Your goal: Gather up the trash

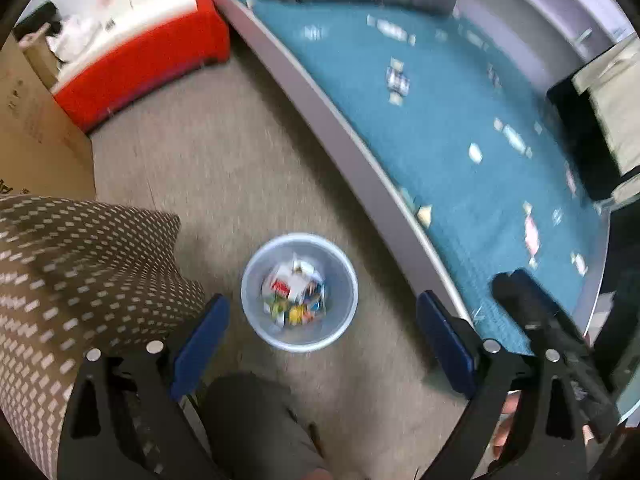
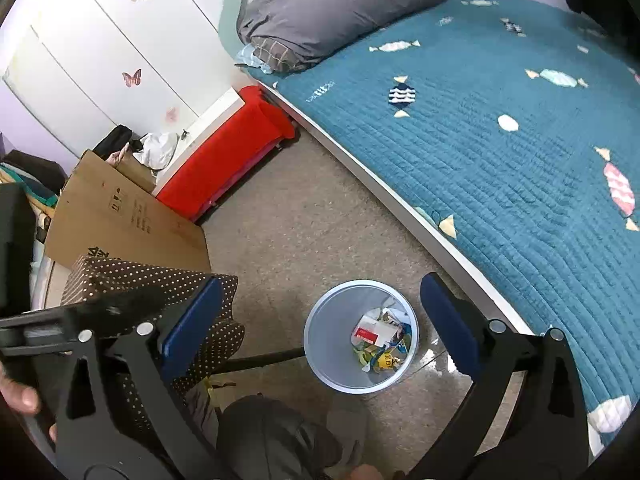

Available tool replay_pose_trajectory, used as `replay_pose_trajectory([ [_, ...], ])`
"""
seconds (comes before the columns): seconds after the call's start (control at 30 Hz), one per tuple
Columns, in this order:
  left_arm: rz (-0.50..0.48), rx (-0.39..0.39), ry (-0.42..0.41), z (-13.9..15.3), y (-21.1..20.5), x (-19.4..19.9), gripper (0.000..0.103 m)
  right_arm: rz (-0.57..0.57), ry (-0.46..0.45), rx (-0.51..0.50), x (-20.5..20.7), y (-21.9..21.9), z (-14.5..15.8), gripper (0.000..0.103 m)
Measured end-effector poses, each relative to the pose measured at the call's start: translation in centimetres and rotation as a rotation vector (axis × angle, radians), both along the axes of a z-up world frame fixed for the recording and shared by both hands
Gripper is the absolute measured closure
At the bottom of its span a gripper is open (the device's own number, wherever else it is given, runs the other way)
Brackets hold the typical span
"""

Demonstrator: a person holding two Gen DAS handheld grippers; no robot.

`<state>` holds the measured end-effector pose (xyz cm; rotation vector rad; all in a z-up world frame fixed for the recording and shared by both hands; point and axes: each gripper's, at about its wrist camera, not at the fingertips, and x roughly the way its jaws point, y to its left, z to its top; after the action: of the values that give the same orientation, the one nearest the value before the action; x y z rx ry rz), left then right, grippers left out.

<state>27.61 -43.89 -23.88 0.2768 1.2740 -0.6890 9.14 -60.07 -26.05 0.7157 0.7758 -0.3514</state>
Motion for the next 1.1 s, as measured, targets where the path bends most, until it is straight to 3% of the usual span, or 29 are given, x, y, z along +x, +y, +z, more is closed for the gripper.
replay_pose_trajectory([
  [0.1, 0.019, -0.037, -0.088, 2.7, 1.6, -1.5, 0.010, 0.023, -0.005, -0.045, 0.1, 2.2, 2.4, 0.006],
  [0.33, 0.106, -0.097, -0.431, 10.8, 8.9, -7.2, 0.010, 0.118, -0.087, -0.148, -0.5, 8.8, 10.2, 0.006],
  [0.43, 0.160, -0.085, -0.575, 13.6, 12.7, -9.5, 0.007, 0.148, -0.110, -0.211, -0.9, 12.3, 13.8, 0.006],
  [0.7, 0.367, -0.106, -0.684, 18.2, 23.1, -12.9, 0.006, 0.268, -0.194, -0.320, -2.2, 22.0, 20.0, 0.006],
  [0.93, 0.512, -0.060, -0.800, 21.0, 31.6, -16.1, 0.006, 0.337, -0.264, -0.407, -4.0, 29.3, 23.3, 0.006],
  [1.1, 0.610, -0.102, -0.877, 22.9, 36.5, -19.3, 0.005, 0.359, -0.319, -0.486, -5.7, 33.2, 25.3, 0.006],
])
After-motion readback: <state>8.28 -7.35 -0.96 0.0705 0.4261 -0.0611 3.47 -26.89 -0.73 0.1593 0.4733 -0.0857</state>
